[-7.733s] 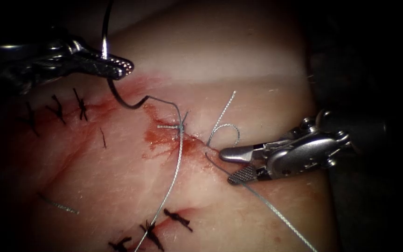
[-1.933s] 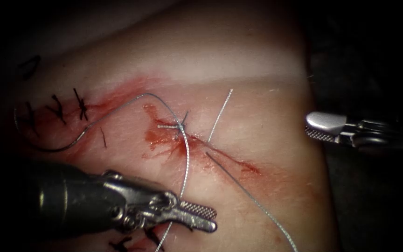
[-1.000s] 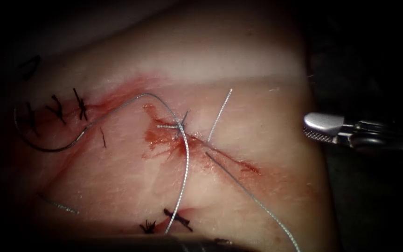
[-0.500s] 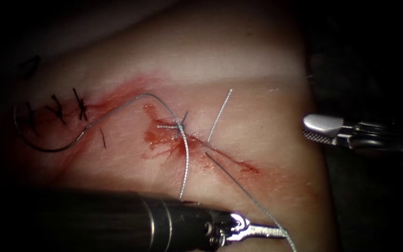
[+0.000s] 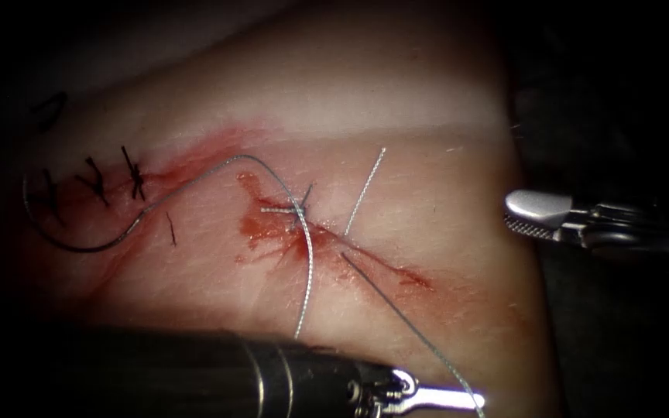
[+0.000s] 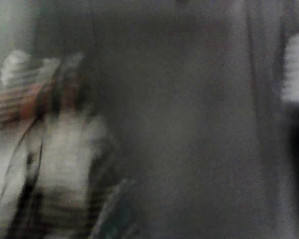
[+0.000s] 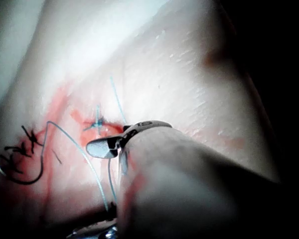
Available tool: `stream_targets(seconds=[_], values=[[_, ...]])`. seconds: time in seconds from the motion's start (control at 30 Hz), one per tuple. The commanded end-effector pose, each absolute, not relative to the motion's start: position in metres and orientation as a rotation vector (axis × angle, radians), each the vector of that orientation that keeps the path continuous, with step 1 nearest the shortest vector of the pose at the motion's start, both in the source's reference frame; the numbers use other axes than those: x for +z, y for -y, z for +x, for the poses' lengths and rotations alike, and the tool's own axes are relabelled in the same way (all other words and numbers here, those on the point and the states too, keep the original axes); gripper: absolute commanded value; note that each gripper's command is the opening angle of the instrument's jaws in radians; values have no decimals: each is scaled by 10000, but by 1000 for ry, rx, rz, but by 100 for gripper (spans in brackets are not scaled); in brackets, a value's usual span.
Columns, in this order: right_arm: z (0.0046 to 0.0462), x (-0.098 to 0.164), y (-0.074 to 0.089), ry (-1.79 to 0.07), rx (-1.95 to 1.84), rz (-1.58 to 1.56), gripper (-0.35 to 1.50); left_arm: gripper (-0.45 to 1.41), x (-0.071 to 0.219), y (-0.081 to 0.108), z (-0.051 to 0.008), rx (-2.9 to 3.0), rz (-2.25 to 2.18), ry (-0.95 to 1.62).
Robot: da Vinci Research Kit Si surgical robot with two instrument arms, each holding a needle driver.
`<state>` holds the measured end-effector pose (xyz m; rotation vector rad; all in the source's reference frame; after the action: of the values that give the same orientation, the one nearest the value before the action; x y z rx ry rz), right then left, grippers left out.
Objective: Wound Closure
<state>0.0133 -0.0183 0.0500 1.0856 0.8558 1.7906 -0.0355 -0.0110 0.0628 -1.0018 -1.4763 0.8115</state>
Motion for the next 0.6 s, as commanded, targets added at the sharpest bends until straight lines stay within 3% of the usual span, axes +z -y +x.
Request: stream_targets(seconds=[0.03,0.2,0.23,0.3,0.37,0.6], values=[[141,502,185,-857,1788,1088,118,46,632,112,-358,811,-1004,1478],[141,502,185,-857,1788,1088,118,41,633,115,-353,837,-1005,1496],[141,502,185,-857,1788,1088,118,54,634,116,-350,857,-1016,1498],[141,502,185,-857,1788,1088,118,59,635,119,-346,866,-1012,1503],[141,502,185,-857,1788,1088,118,46,636,118,-344,877,-1000,1496],[140,502,185,-856,1788,1088,118,41,633,117,-335,882,-998,1508]])
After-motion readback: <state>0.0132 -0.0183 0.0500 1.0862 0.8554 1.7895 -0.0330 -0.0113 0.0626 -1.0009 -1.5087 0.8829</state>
